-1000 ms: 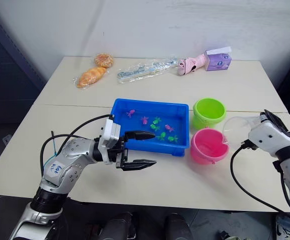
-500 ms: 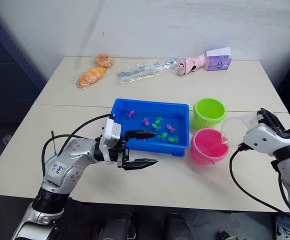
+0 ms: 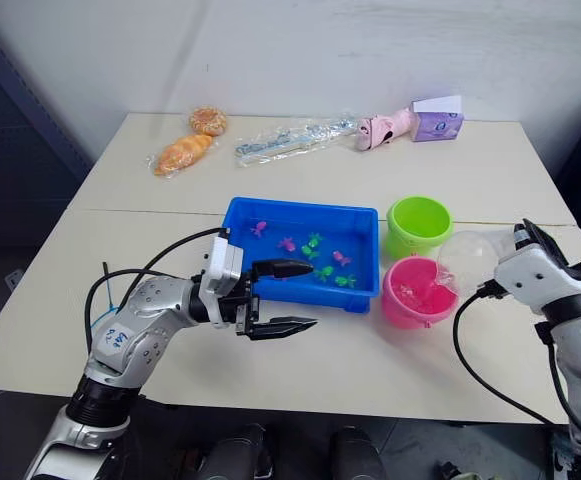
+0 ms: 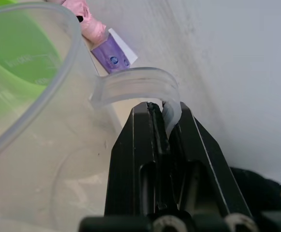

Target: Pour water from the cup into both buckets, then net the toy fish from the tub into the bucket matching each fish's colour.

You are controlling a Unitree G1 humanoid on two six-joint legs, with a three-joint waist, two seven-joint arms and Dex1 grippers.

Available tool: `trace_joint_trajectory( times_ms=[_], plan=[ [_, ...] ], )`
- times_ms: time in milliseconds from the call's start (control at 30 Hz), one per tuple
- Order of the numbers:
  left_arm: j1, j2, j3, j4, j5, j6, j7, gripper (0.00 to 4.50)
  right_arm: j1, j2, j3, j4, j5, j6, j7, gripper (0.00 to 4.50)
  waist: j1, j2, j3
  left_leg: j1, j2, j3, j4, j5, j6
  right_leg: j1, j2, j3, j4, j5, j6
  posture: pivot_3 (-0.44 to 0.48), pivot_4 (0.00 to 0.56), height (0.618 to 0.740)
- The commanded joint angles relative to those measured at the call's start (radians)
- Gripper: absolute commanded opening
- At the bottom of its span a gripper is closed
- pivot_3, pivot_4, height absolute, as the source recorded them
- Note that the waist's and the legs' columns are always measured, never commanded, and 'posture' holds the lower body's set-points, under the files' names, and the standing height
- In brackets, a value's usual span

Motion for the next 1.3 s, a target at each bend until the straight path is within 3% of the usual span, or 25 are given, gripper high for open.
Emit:
trace_joint_trajectory(
  times_ms=[33,267,400,567,900,1300],
  plan=[
    [-0.01,-0.005,0.005,0.001,0.003,-0.023,-0.002,4.5,-0.017,0.031,-0.105,-0.089,0.159,0.165,0.026,0.05,0.0,0.0,0.0,0.0,0.0,0.0,0.0,0.0,0.0,0.0,0.0,0.0,0.0,0.0,0.0,0.0,0.15,0.74],
    [-0.025,-0.01,0.026,0.025,-0.003,-0.028,0.011,4.5,-0.144,0.04,-0.183,-0.148,0.405,0.575,0.034,0.05,-0.003,0.0,0.0,0.0,0.0,0.0,0.0,0.0,0.0,0.0,0.0,0.0,0.0,0.0,0.0,0.0,0.15,0.74],
    [-0.053,-0.007,0.058,0.06,-0.005,-0.029,0.029,4.5,-0.265,-0.015,-0.149,-0.118,0.405,0.809,-0.026,0.05,-0.001,0.0,0.0,0.0,0.0,0.0,0.0,0.0,0.001,-0.001,-0.001,0.0,0.001,0.0,0.0,0.0,0.15,0.74],
    [-0.063,-0.019,0.079,0.069,-0.009,-0.023,0.051,4.5,-0.455,-0.032,-0.118,0.037,0.406,0.875,-0.068,0.05,-0.002,0.0,0.0,-0.001,0.0,0.0,0.0,0.0,0.001,-0.001,-0.001,0.0,0.0,0.0,0.0,0.0,0.15,0.74],
    [-0.074,-0.034,0.105,0.059,0.005,-0.019,0.125,4.5,-0.628,-0.156,0.165,0.353,0.162,0.563,-0.09,0.05,-0.001,0.0,0.0,-0.003,-0.002,0.0,0.0,0.0,0.003,-0.003,-0.002,0.0,0.0,0.0,0.0,0.0,0.15,0.74],
    [-0.076,-0.035,0.108,0.044,0.001,0.015,0.177,4.5,-0.698,-0.175,0.365,0.511,-0.049,0.258,-0.117,0.05,-0.003,0.0,0.0,-0.004,-0.002,0.0,0.001,0.001,0.002,-0.004,-0.002,-0.001,-0.001,0.001,0.001,0.0,0.15,0.74]
  ],
)
